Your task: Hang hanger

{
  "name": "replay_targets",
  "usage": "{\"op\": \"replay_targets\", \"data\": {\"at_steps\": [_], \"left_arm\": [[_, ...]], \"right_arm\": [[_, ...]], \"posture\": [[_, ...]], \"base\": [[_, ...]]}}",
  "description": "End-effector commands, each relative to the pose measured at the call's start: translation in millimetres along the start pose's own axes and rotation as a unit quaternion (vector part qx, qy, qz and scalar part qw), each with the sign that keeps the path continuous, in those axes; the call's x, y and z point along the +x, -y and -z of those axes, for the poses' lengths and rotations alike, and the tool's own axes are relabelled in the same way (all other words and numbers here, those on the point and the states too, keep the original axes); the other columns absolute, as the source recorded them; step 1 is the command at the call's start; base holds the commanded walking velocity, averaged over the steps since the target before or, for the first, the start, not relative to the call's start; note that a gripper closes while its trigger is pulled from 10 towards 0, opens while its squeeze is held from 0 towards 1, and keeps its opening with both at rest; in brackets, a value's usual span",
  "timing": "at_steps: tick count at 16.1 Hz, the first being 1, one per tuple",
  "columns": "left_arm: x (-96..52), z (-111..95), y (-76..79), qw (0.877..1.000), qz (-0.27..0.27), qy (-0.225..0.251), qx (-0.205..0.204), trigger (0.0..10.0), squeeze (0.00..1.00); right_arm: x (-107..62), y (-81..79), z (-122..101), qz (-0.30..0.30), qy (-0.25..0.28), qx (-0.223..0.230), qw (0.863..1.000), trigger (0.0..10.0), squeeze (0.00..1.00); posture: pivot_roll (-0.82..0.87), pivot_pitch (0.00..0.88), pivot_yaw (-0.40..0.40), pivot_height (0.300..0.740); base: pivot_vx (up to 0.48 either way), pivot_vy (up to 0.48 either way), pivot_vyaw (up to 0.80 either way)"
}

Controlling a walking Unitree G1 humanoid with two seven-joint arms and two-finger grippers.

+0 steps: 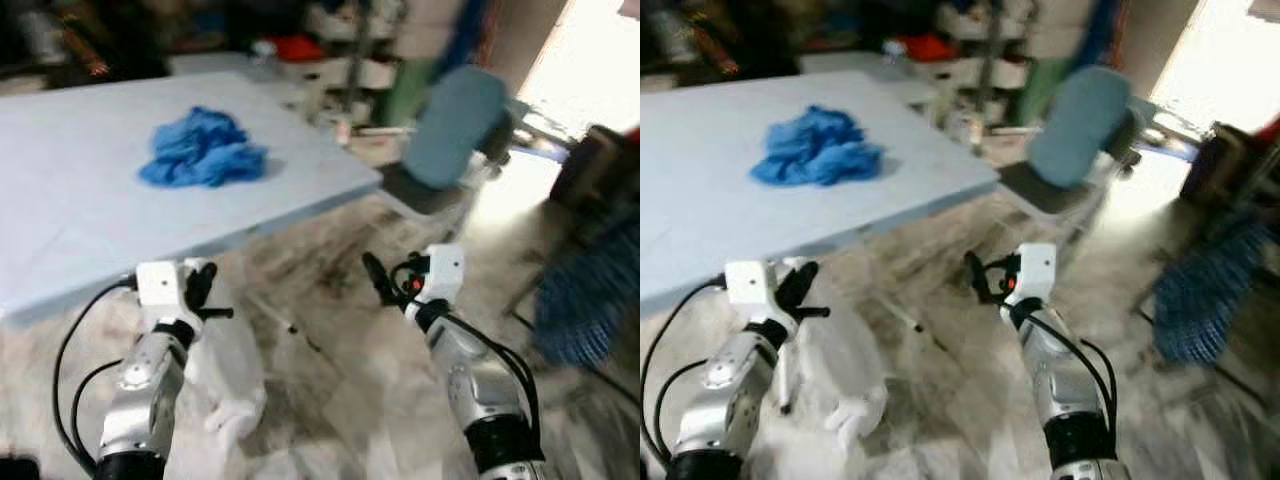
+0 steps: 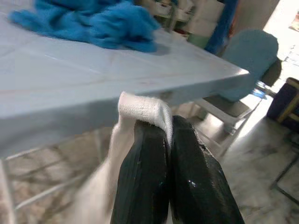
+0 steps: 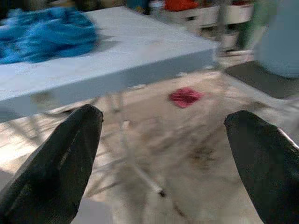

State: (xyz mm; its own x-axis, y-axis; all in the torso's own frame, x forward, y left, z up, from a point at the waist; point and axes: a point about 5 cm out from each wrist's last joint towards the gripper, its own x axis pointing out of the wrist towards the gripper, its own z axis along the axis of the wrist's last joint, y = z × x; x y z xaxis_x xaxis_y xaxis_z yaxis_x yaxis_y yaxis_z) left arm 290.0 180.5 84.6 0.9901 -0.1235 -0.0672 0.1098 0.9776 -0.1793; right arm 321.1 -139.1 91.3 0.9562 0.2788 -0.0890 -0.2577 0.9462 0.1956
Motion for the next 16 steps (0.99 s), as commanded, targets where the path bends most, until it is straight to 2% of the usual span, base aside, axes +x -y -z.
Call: {"op": "replay_targets", "data": {"at_steps": [1,7,9,12,16], "left_arm": [[6.2,-5,16.7,1.0,0.029,0.01,-0.001,10.0,0.0],[6.7,-1,17.4,0.999,0.033,-0.004,0.008,10.0,0.0],[6.7,3,18.5,0.999,0.036,-0.019,0.02,10.0,0.0],[7.8,2,24.6,0.996,0.073,-0.026,0.035,10.0,0.0],[18.3,2,27.3,0.993,0.1,-0.039,0.055,10.0,0.0]], "right_arm": [[-2.8,13.0,-5,0.019,0.004,-0.007,1.0,10.0,0.0],[-2.1,11.6,-4,0.021,0.006,-0.004,1.0,10.0,0.0],[-2.6,13.2,-4,0.031,0.015,0.003,0.999,10.0,0.0],[-5.6,19.1,-3,0.057,0.03,0.014,0.998,10.0,0.0],[-19.4,44.1,-3,0.12,0.049,0.016,0.991,10.0,0.0]], "posture": [[-0.05,0.0,-0.099,0.74],[-0.05,0.0,-0.093,0.74],[-0.04,0.0,-0.075,0.74],[-0.04,0.0,-0.029,0.74],[-0.07,0.0,0.036,0.74]], "base": [[0.0,0.0,-0.8],[0.0,0.0,-0.8],[0.0,0.0,0.0],[0.0,0.0,0.0],[0.0,0.0,0.0]]}}
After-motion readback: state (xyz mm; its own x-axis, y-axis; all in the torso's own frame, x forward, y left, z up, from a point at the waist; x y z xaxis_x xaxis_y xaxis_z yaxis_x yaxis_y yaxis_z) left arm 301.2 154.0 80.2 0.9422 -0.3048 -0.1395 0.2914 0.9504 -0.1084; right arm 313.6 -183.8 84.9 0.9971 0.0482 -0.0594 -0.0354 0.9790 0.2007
